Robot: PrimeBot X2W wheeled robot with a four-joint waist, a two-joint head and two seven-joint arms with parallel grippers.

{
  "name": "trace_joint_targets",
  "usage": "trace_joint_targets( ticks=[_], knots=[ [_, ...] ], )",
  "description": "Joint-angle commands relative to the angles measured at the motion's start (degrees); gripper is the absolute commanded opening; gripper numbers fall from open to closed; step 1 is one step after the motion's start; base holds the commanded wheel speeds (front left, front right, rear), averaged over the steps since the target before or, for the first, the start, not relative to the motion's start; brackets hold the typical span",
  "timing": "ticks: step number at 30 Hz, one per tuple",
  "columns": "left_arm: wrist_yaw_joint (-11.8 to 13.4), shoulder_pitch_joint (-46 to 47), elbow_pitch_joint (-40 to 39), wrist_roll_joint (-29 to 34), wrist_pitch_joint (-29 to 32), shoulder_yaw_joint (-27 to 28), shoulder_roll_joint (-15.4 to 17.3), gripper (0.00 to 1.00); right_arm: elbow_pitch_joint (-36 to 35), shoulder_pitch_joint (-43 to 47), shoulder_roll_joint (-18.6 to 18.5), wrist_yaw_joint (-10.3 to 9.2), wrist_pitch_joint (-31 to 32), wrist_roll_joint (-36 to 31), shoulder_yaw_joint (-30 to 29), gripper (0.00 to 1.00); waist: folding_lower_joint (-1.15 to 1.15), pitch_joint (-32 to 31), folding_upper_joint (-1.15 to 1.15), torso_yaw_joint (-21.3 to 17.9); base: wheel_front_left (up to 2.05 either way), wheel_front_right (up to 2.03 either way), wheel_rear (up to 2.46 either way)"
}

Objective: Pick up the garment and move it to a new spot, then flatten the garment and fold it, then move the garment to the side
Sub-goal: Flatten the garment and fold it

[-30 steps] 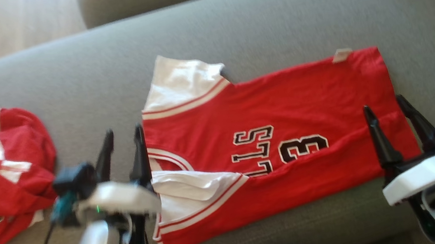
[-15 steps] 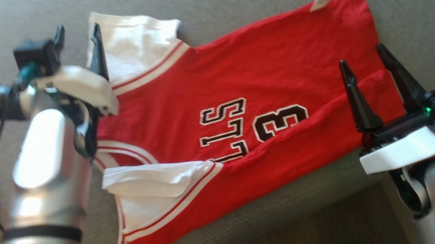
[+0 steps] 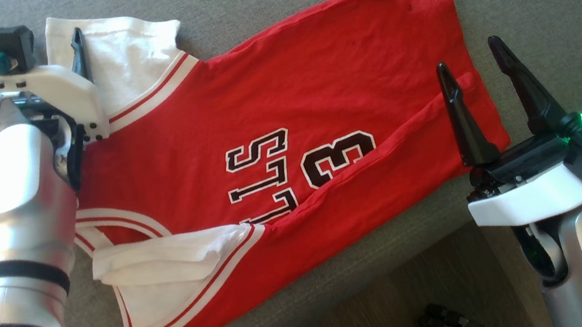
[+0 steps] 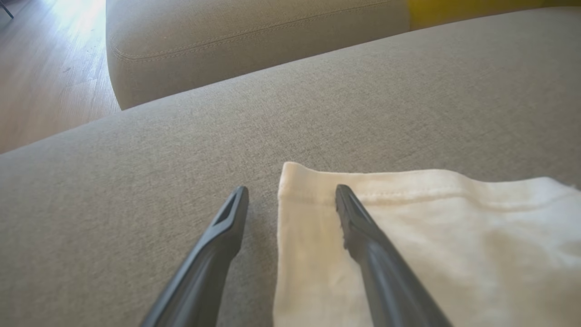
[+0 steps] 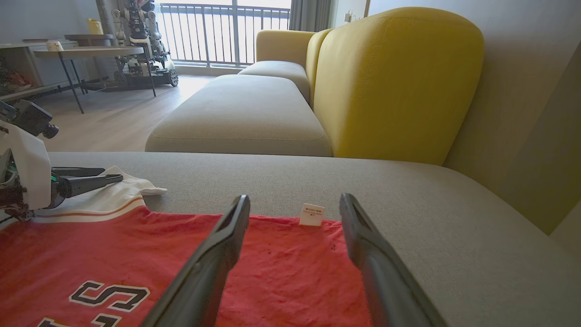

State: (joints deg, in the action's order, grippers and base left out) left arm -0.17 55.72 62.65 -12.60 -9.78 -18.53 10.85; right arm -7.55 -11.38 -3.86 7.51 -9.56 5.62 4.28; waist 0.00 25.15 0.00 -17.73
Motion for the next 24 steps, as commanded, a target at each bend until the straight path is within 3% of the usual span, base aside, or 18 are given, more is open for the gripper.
trace_joint_targets(
  ticks=[1, 5, 6, 7, 8, 17, 24],
  knots=[
    [-0.3, 1.7, -0.5, 0.5, -0.6, 0.6, 2.2, 1.0, -2.3, -0.4, 0.3, -0.02, 0.4, 0.4, 1.1, 1.0, 0.0, 0.1, 0.0, 0.0, 0.0, 0.0, 0.0],
    [-1.0, 3.2, 2.1, 0.6, -1.5, -0.1, 1.7, 1.0, -2.1, -0.5, 0.4, -0.02, 0.7, 0.1, 1.3, 1.0, 0.0, 0.2, 0.0, 0.3, 0.0, 0.0, 0.0],
    [-1.3, 3.5, 2.7, 0.5, -1.6, -0.2, 1.6, 0.77, -2.0, -0.5, 0.5, -0.02, 0.8, 0.0, 1.3, 1.0, 0.0, 0.2, 0.0, 0.4, 0.0, 0.0, 0.0],
    [-1.7, 3.8, 3.1, 0.4, -2.0, -0.3, 1.4, 0.35, -2.0, -0.5, 0.5, -0.02, 0.8, -0.1, 1.3, 1.0, 0.0, 0.2, 0.0, 0.6, 0.0, 0.0, 0.0],
    [-1.9, 4.2, 3.1, 0.3, -2.6, -0.4, 1.3, 0.01, -1.9, -0.5, 0.5, -0.02, 0.8, -0.1, 1.3, 1.0, 0.0, 0.2, 0.0, 0.7, 0.0, 0.0, 0.0],
    [-3.6, 4.1, 0.1, -0.8, -5.1, -0.3, -0.1, 0.0, -0.7, -0.5, 0.6, -0.02, 1.8, -0.5, -0.8, 1.0, 0.0, -0.9, 0.0, 3.7, 0.0, 0.0, 0.0],
    [-2.5, -5.1, -21.4, -0.2, -5.2, 1.9, -1.2, 0.0, 1.9, -4.3, -0.3, -0.02, 4.7, 2.6, -1.3, 1.0, 0.0, -2.5, 0.0, 7.1, 0.0, 0.0, 0.0]
  ],
)
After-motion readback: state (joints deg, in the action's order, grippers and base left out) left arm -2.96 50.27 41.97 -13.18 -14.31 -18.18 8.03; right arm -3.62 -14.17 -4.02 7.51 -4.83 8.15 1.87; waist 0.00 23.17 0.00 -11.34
